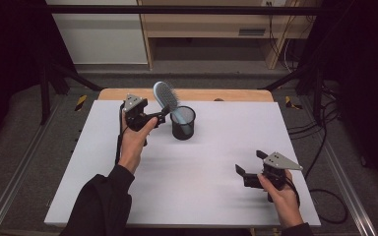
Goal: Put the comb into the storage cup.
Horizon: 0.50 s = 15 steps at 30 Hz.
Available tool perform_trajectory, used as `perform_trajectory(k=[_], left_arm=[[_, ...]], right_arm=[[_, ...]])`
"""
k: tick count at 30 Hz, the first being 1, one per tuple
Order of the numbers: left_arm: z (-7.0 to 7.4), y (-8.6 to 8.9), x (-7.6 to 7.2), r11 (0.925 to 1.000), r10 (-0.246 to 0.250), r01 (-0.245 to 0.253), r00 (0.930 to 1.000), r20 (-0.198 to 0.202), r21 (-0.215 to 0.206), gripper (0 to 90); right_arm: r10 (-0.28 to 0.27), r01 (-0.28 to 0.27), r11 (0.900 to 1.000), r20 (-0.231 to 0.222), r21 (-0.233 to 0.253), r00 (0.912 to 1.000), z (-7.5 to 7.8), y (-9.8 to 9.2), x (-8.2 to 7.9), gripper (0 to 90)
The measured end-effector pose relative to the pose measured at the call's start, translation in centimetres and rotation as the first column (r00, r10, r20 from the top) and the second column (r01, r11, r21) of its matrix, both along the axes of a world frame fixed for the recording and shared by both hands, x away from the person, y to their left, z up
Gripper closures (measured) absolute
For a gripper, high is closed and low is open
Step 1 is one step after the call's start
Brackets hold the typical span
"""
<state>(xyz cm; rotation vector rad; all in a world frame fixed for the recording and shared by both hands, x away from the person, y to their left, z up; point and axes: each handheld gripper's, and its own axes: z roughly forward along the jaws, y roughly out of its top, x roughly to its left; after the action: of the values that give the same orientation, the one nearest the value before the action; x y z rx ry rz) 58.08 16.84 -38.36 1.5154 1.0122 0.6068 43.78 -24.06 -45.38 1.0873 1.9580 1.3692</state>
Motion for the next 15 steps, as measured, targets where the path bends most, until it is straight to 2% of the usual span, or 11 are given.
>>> perform_trajectory(k=[11,15], left_arm=[[0.6,1.2,-0.8,0.9998,0.001,-0.001,1.0,0.001,0.022,3.6],[0.9,1.5,-1.1,0.9998,-0.006,0.006,1.0,0.007,0.019,3.5]], right_arm=[[-0.002,0.002,1.0,-0.001,-0.001,1.0,0.0,0.0,0.0,5.2],[-0.002,0.002,1.0,-0.002,-0.001,1.0,0.0,0.0,0.0,5.2]])
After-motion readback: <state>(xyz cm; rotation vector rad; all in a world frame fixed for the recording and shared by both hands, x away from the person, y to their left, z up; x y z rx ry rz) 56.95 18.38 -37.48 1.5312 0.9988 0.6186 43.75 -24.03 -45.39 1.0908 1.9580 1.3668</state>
